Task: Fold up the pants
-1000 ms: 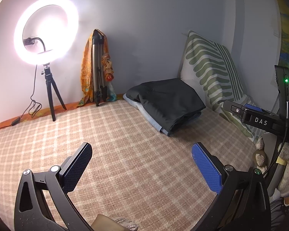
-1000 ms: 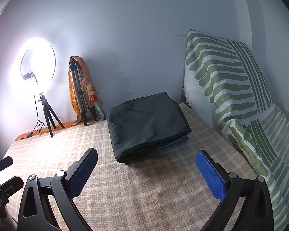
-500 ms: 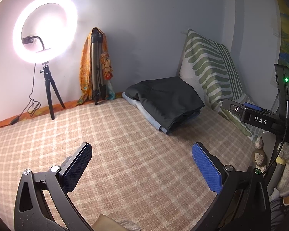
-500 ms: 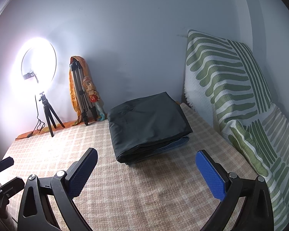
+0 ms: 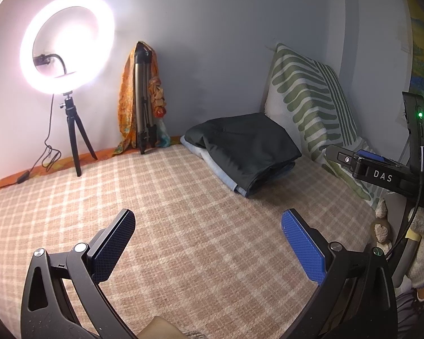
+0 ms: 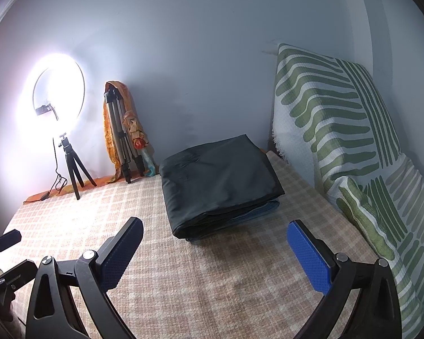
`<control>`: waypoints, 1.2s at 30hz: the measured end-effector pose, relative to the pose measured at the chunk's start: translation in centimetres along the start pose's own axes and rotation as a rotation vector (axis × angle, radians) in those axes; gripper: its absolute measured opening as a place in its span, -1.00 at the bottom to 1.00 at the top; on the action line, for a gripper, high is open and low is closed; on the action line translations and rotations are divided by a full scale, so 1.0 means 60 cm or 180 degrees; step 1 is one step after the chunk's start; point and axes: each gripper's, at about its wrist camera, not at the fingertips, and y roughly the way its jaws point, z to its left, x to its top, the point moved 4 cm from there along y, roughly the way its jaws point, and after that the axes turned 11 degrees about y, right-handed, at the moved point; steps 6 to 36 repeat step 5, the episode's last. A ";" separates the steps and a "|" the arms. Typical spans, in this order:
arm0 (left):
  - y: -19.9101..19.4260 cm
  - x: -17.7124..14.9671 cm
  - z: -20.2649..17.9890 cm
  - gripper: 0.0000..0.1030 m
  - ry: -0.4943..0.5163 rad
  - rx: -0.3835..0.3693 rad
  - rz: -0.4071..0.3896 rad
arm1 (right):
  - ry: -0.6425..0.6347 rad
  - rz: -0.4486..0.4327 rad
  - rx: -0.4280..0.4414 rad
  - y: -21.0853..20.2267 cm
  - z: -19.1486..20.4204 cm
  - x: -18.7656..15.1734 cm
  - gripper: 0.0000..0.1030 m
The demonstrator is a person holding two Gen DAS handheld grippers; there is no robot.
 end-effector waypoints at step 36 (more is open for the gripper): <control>-0.005 0.003 0.004 0.99 0.0054 0.0036 -0.0029 | 0.0024 0.0009 0.0031 0.008 0.006 0.001 1.00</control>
